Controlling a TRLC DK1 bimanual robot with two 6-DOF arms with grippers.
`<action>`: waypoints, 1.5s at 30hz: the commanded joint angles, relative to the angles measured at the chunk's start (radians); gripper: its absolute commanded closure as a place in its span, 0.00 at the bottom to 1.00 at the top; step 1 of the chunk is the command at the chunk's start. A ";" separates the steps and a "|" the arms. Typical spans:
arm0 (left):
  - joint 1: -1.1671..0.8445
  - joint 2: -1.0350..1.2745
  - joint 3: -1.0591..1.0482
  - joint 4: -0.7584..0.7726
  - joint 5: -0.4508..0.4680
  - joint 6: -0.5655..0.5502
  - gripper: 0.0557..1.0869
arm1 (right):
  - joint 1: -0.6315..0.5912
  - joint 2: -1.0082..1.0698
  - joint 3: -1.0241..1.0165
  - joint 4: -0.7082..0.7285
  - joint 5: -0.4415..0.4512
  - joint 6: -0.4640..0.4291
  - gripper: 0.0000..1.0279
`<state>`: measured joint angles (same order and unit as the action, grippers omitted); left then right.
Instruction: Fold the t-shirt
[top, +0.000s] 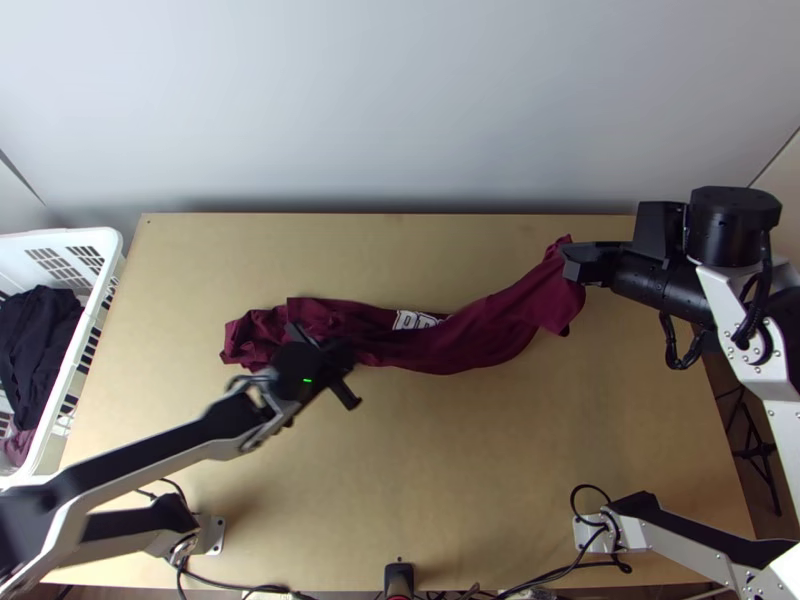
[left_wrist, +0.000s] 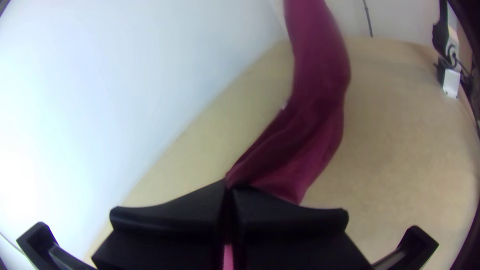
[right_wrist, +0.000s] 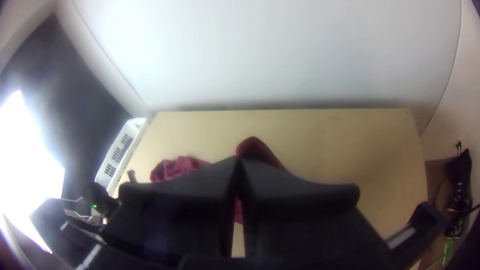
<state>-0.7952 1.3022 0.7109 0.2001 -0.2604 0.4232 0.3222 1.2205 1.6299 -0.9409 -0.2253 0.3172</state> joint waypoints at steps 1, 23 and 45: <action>0.053 -0.330 0.105 -0.246 0.009 -0.040 0.97 | -0.003 -0.007 -0.027 0.011 0.000 0.003 0.97; 0.737 0.197 0.618 -0.883 0.635 -0.503 0.08 | -0.005 0.001 0.024 0.027 0.000 0.019 0.97; 0.588 -0.256 0.165 -0.809 0.645 -0.422 0.06 | -0.020 -0.072 -0.120 0.033 0.000 0.017 0.97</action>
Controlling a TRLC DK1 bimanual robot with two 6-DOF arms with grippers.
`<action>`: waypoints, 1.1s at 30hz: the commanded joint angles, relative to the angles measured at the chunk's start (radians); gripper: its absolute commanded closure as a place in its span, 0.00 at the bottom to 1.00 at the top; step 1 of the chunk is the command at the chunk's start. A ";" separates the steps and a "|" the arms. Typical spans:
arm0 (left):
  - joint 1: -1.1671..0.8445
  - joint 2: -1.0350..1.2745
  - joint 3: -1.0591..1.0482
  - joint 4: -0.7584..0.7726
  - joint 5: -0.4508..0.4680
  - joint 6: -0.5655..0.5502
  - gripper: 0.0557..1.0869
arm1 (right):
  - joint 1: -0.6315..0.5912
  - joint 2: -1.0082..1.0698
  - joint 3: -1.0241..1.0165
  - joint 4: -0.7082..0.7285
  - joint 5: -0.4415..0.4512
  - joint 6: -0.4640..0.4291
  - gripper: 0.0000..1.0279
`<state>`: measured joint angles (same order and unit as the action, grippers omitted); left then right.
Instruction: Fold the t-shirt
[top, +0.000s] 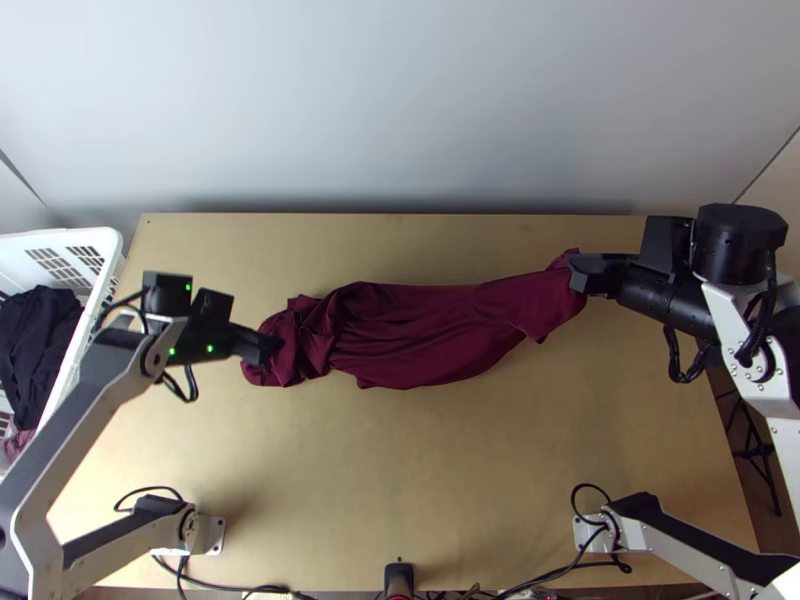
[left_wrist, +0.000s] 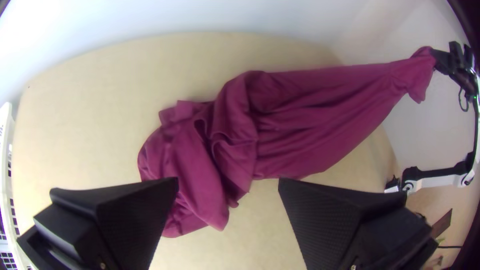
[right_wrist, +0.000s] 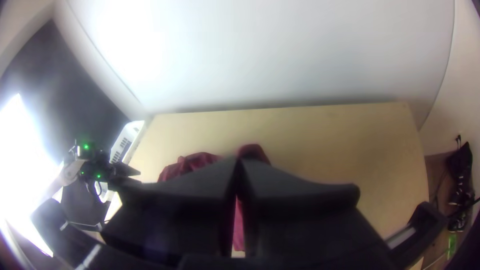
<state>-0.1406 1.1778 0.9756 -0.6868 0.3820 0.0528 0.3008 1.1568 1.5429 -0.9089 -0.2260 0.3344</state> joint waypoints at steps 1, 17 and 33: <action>-0.096 -0.153 -0.118 0.127 -0.005 -0.076 0.06 | 0.001 -0.011 -0.043 0.001 0.001 0.000 0.97; -0.482 0.172 -0.089 0.391 -0.350 -0.149 0.06 | 0.000 -0.028 -0.076 0.008 0.001 -0.003 0.97; -0.439 0.338 -0.066 0.552 -0.491 -0.103 0.07 | -0.002 -0.028 -0.067 0.007 0.001 -0.005 0.97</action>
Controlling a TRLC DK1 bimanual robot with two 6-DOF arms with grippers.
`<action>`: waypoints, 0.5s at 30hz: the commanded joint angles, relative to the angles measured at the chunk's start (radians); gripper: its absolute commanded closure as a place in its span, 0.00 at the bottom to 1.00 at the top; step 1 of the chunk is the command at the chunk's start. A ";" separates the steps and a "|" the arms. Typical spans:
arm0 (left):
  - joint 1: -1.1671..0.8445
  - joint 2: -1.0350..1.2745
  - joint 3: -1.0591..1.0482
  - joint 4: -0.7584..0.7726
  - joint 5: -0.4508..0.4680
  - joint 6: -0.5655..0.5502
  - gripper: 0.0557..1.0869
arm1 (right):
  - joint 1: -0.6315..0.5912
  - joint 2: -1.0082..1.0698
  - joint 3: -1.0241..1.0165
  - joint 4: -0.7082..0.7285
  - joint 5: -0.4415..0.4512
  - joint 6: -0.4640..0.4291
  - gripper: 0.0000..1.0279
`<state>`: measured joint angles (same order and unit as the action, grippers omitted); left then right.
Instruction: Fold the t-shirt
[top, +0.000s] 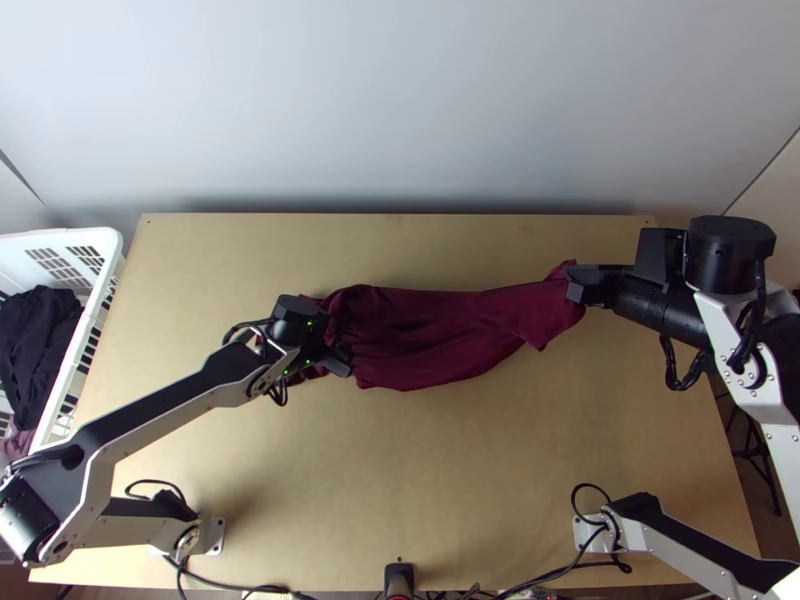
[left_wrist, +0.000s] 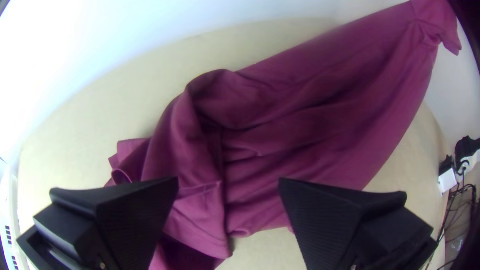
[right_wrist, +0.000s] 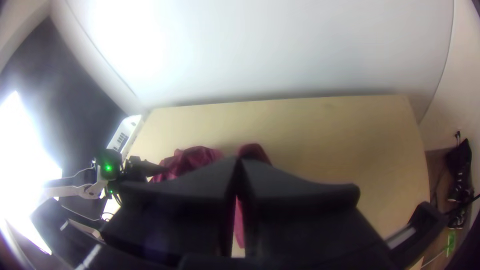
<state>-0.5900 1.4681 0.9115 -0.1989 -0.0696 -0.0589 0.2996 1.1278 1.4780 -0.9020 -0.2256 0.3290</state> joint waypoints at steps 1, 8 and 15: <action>0.010 0.047 0.000 0.078 -0.042 -0.005 0.09 | -0.001 0.003 -0.005 0.000 0.000 0.001 0.97; 0.009 0.070 -0.019 0.087 -0.006 -0.041 0.39 | -0.002 0.003 -0.010 0.002 0.000 0.001 0.97; 0.019 0.029 -0.048 0.112 0.051 -0.087 0.96 | -0.008 0.000 -0.013 0.000 0.000 -0.001 0.97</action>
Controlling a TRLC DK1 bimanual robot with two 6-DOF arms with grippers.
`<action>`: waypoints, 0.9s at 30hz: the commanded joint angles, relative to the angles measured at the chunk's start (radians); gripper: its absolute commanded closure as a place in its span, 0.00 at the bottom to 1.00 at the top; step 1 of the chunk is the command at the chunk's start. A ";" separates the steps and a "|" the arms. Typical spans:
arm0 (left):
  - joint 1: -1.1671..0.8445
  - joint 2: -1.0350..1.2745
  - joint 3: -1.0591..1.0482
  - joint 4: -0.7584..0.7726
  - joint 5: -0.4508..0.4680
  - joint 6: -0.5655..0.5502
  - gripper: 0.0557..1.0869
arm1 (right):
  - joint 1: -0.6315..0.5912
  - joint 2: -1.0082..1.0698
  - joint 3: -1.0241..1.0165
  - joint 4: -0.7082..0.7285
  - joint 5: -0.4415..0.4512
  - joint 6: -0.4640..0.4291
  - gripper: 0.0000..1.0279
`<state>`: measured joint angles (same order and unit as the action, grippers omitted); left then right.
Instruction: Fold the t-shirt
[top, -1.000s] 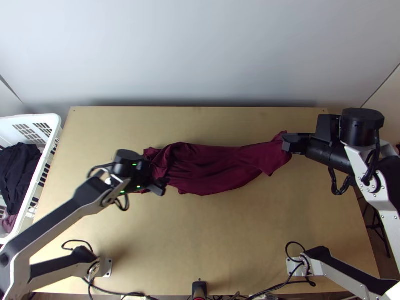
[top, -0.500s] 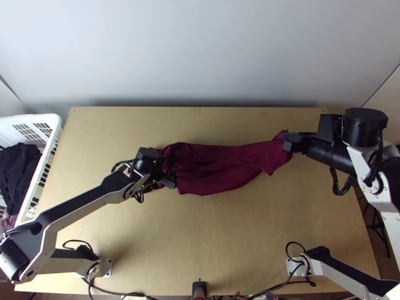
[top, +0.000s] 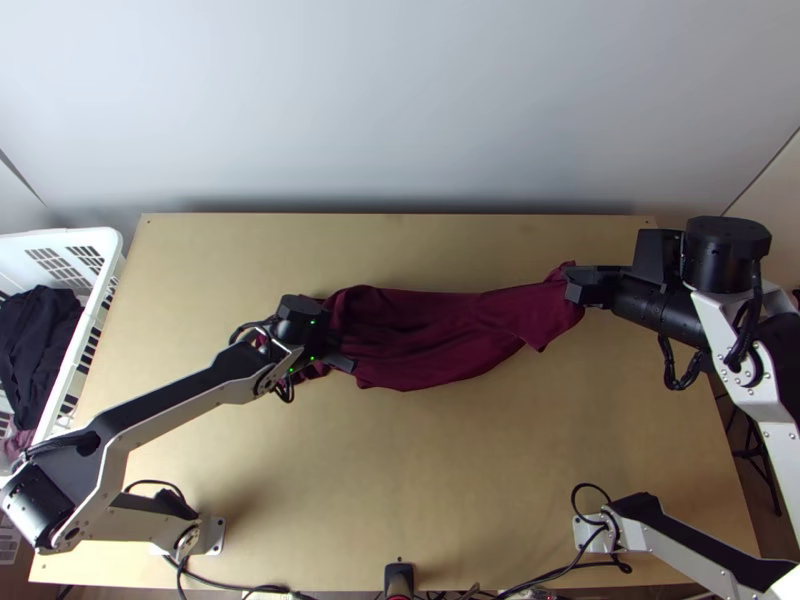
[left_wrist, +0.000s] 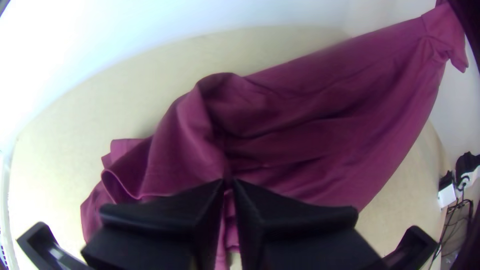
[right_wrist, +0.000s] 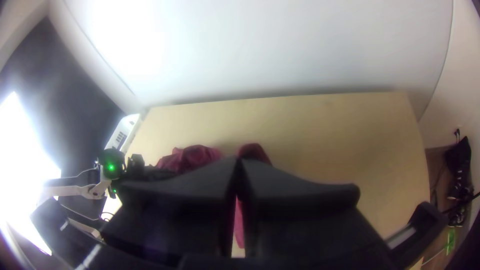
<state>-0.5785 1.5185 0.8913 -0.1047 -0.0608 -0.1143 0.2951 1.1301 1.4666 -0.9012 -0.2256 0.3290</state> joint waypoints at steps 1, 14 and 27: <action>0.011 -0.024 -0.026 0.016 0.042 -0.033 0.96 | -0.004 -0.003 -0.003 -0.001 0.000 -0.001 0.97; 0.169 -0.331 0.221 -0.274 0.078 -0.064 0.96 | -0.014 -0.024 -0.012 -0.001 0.000 -0.001 0.97; 0.241 -0.609 0.336 -0.405 0.079 -0.153 0.96 | -0.065 -0.101 0.084 0.004 -0.004 0.025 0.97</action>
<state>-0.3981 1.0367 1.2068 -0.4900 0.0151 -0.2096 0.2562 1.0657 1.4910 -0.9066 -0.2272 0.3401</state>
